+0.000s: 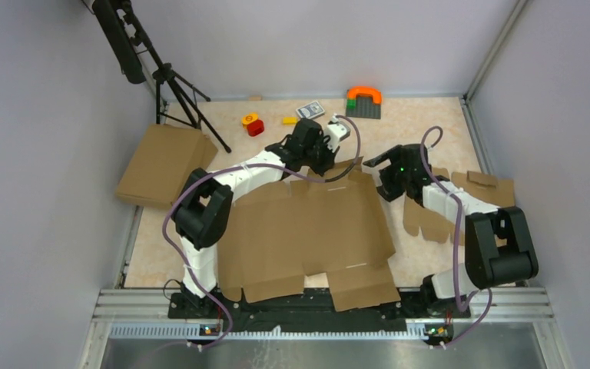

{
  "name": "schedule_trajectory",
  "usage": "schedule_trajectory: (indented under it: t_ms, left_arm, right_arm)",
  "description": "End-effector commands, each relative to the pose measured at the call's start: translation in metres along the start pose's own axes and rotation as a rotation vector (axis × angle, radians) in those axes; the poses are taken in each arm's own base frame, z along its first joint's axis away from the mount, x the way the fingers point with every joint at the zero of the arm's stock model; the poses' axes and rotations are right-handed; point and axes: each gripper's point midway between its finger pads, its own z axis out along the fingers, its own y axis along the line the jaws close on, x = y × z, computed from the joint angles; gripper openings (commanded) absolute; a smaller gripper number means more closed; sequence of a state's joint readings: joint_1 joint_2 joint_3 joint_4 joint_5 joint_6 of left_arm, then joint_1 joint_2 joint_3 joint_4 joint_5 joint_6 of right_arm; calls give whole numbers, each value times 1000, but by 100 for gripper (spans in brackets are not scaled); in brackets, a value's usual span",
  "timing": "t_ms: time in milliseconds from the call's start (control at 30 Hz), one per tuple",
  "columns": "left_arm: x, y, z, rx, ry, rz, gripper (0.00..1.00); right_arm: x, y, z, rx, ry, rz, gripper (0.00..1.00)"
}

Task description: Fold the paper box

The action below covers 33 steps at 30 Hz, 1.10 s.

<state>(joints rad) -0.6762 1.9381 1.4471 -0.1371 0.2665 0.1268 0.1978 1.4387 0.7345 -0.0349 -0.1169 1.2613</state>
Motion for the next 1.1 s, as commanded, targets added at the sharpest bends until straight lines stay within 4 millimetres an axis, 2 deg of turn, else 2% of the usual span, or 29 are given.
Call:
schedule_trajectory:
  t_ms: [0,167,367,500,600,700,833,1067]
  left_arm:
    - [-41,-1,-16,-21,-93,21,7]
    - [-57,8,-9,-44,-97,42,5]
    - [-86,22,3,-61,-101,88,5]
    - [-95,31,13,-67,-99,101,4]
    - [-92,36,20,-69,-93,107,4]
    - [-83,35,25,-62,-84,105,4]
    - [-70,35,29,-64,-69,89,4]
    - [-67,25,18,-38,-134,100,3]
  right_arm:
    - [-13,15,-2,0,-31,4,92]
    - [-27,26,-1,11,-94,70,94]
    - [-33,48,17,30,-69,93,95]
    - [-46,59,27,4,-109,100,95]
    - [-55,54,35,6,-136,101,95]
    - [-63,55,40,-65,-168,131,96]
    - [-64,52,43,-106,-171,157,96]
    - [-63,58,46,-115,-152,139,96]
